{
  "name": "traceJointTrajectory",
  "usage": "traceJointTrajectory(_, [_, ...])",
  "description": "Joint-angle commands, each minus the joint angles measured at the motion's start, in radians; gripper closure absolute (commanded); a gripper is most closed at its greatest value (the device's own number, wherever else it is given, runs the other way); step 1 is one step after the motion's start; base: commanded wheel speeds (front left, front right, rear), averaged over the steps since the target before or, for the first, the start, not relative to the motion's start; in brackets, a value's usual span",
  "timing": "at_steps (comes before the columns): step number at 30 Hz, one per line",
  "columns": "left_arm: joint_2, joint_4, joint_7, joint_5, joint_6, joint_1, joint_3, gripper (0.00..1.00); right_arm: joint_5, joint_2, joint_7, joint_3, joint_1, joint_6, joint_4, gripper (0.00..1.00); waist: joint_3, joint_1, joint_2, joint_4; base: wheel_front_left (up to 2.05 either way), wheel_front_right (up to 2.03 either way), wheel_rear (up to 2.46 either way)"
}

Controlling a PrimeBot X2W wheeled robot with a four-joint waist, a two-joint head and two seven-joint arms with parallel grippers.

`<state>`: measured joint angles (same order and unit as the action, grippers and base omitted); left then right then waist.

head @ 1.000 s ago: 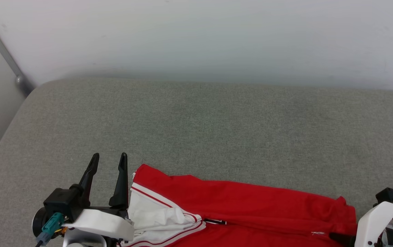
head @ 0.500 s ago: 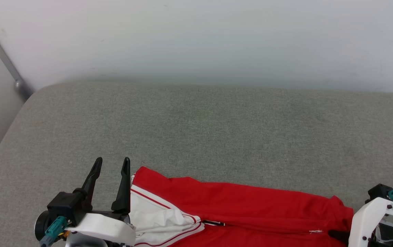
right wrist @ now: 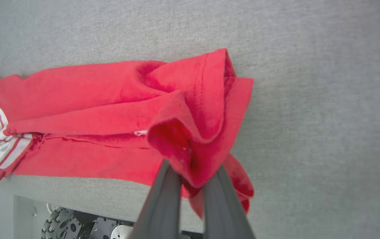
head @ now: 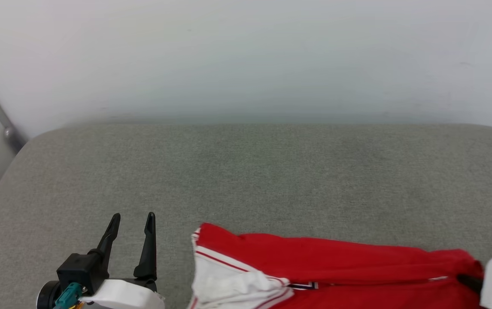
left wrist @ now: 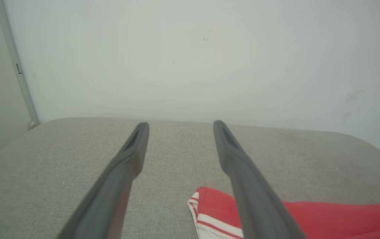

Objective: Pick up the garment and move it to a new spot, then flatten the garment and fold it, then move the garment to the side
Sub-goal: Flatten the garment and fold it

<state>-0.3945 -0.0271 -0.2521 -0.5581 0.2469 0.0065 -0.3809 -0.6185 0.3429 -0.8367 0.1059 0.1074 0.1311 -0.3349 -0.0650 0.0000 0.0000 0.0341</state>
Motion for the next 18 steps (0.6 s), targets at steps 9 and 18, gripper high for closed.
traceJointTrajectory(9, [-0.006, -0.015, 0.01, 0.001, 0.015, 0.01, -0.002, 0.0, 0.062, -0.009, -0.043, 0.187, 0.003, -0.001, 0.089, 1.0, -0.007, 0.0, 0.0, -0.037, 0.0, 0.0, 0.0])
traceJointTrajectory(18, [-0.003, -0.008, 0.016, -0.003, 0.01, -0.006, -0.013, 0.0, -0.137, -0.232, -0.2, 0.169, 0.005, 0.0, 0.173, 1.0, -0.014, 0.0, 0.0, -0.038, 0.0, 0.0, 0.0])
